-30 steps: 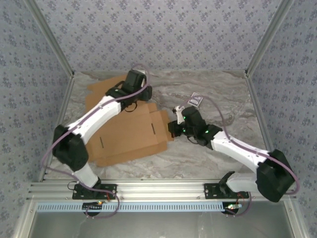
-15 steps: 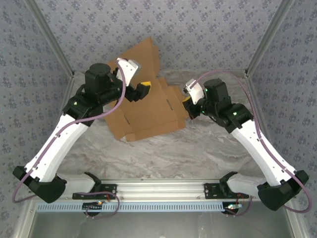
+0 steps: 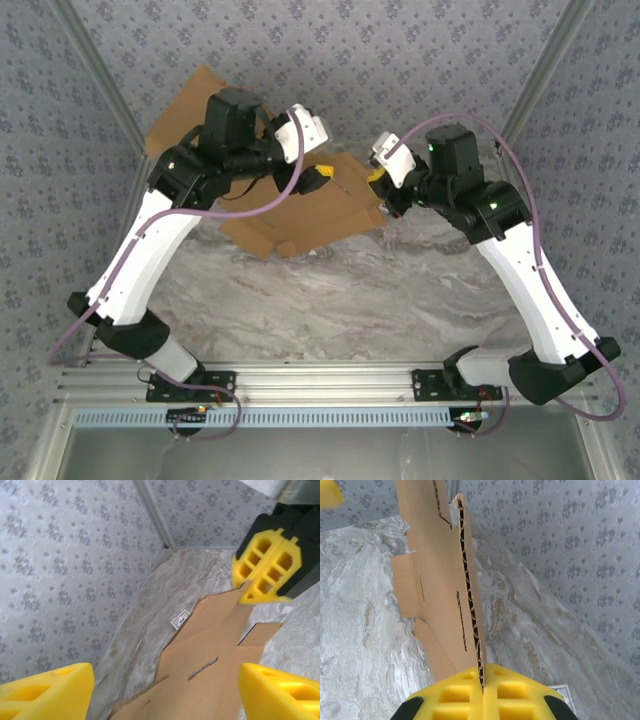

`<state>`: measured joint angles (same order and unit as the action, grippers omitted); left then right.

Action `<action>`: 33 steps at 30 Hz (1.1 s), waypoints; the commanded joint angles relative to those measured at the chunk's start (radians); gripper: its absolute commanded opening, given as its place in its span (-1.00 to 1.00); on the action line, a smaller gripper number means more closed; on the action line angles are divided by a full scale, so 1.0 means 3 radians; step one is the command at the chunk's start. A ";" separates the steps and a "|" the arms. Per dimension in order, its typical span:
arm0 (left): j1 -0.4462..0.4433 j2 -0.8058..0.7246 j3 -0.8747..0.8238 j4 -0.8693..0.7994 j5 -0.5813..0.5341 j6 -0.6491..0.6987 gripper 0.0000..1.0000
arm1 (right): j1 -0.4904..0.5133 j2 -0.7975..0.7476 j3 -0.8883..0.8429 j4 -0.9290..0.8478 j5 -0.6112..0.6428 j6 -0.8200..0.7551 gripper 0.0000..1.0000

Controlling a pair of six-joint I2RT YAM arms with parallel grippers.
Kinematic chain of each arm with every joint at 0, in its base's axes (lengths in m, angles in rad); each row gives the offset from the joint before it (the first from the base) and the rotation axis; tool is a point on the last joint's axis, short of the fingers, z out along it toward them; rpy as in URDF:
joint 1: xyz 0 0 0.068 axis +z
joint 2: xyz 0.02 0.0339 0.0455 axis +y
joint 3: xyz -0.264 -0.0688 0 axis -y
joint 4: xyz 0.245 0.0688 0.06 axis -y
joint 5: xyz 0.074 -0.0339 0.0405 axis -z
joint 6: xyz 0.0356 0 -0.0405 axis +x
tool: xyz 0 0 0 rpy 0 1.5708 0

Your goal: Fold the paper box

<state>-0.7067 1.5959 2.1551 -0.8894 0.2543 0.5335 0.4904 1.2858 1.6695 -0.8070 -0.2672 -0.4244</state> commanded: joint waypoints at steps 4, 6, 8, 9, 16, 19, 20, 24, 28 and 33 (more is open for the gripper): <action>-0.0042 0.0401 0.0912 -0.0806 0.0174 0.0392 0.49 | -0.0008 0.0103 0.0323 -0.0155 -0.0219 -0.0305 -1.00; -0.0069 0.0559 0.1223 -0.1023 0.0216 0.0479 0.47 | -0.0008 0.0126 0.0378 -0.0172 -0.0249 -0.0338 -1.00; -0.0102 0.0668 0.1429 -0.1170 0.0260 0.0598 0.45 | -0.0003 0.0135 0.0405 -0.0169 -0.0293 -0.0374 -1.00; -0.0124 0.0706 0.1490 -0.1217 0.0281 0.0654 0.42 | 0.0003 0.0135 0.0412 -0.0166 -0.0308 -0.0404 -1.00; -0.0159 0.0810 0.1534 -0.1245 0.0253 0.0854 0.31 | 0.0028 0.0146 0.0443 -0.0158 -0.0336 -0.0524 -1.00; -0.0158 0.0856 0.1534 -0.1191 0.0231 0.0850 0.14 | 0.0042 0.0172 0.0454 -0.0163 -0.0367 -0.0546 -1.00; -0.0160 0.0866 0.1534 -0.1178 0.0235 0.0850 0.08 | 0.0047 0.0181 0.0458 -0.0173 -0.0365 -0.0560 -1.00; -0.0155 0.0898 0.1532 -0.1149 0.0218 0.0838 -0.18 | 0.0051 0.0178 0.0449 -0.0167 -0.0331 -0.0594 -1.00; -0.0158 0.0908 0.1534 -0.1116 0.0196 0.0803 -0.61 | 0.0049 0.0172 0.0426 -0.0146 -0.0316 -0.0597 -1.00; -0.0139 0.0883 0.1532 -0.1087 0.0098 0.0733 -0.99 | 0.0006 0.0086 0.0297 0.0031 -0.0169 -0.0420 -0.85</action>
<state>-0.7547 1.8687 2.5912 -1.2373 0.3065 0.7734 0.4988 1.3418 1.7710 -0.8482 -0.3283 -0.5900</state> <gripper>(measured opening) 0.037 0.064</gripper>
